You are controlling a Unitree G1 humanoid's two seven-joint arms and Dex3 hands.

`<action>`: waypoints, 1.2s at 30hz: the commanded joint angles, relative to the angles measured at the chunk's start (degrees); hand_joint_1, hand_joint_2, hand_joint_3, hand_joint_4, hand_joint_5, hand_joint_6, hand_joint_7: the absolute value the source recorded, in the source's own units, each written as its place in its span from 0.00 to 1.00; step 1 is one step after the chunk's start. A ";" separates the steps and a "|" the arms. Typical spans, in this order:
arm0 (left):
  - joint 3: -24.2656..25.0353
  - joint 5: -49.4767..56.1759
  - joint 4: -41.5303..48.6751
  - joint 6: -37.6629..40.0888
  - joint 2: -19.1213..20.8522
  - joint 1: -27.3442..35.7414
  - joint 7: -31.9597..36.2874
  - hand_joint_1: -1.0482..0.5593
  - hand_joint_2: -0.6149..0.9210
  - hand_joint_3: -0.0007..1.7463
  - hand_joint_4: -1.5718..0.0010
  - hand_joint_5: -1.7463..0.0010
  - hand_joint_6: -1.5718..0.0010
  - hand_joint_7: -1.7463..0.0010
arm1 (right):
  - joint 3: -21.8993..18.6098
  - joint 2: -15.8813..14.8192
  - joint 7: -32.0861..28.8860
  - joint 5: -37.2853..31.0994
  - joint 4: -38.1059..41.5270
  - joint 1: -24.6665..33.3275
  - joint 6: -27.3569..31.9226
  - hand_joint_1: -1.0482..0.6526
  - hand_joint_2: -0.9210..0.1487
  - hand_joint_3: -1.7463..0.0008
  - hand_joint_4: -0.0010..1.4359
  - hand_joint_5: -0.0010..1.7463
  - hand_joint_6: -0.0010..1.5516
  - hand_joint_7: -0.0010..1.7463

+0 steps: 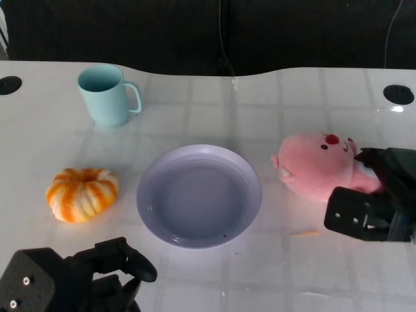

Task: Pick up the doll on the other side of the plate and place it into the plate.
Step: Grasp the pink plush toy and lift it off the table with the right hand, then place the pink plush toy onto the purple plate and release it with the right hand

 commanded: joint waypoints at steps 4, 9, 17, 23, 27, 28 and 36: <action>0.56 0.16 0.78 -0.30 0.33 -1.36 0.16 0.57 0.96 0.39 0.63 0.08 0.63 0.20 | -4.08 -1.82 -0.90 1.89 -10.91 5.87 1.89 0.48 0.27 0.56 0.55 0.94 0.61 0.53; 0.67 0.40 1.64 -0.66 0.74 -1.83 -0.08 0.57 0.97 0.37 0.62 0.08 0.64 0.20 | -5.90 -2.40 1.21 2.20 -17.93 7.97 3.78 0.49 0.45 0.36 0.54 0.98 0.55 0.73; 0.47 0.64 2.83 -0.93 0.99 -2.52 -0.16 0.57 1.00 0.33 0.63 0.09 0.65 0.20 | -8.26 -1.46 4.39 3.81 -25.98 9.58 6.05 0.50 0.51 0.29 0.60 1.00 0.48 0.97; 0.15 0.85 3.35 -1.45 0.99 -2.72 -0.18 0.56 1.00 0.32 0.64 0.09 0.66 0.20 | -9.17 -0.41 6.63 6.23 -29.29 8.62 5.77 0.52 0.49 0.29 0.61 1.00 0.47 1.00; -0.23 1.25 3.33 -1.68 0.87 -2.64 0.03 0.57 1.00 0.32 0.64 0.10 0.65 0.20 | -9.05 0.47 7.98 6.38 -31.27 7.51 5.70 0.51 0.50 0.28 0.63 1.00 0.47 1.00; -0.29 1.24 3.29 -1.69 0.82 -2.59 -0.03 0.57 1.00 0.32 0.65 0.10 0.65 0.20 | -8.85 0.88 8.35 6.38 -31.80 7.13 5.78 0.52 0.50 0.28 0.63 1.00 0.48 1.00; -0.63 1.78 2.61 -1.68 0.52 -1.98 0.32 0.56 1.00 0.32 0.65 0.09 0.66 0.20 | -5.97 4.31 9.25 5.24 -31.12 2.80 2.69 0.52 0.50 0.28 0.64 1.00 0.49 0.99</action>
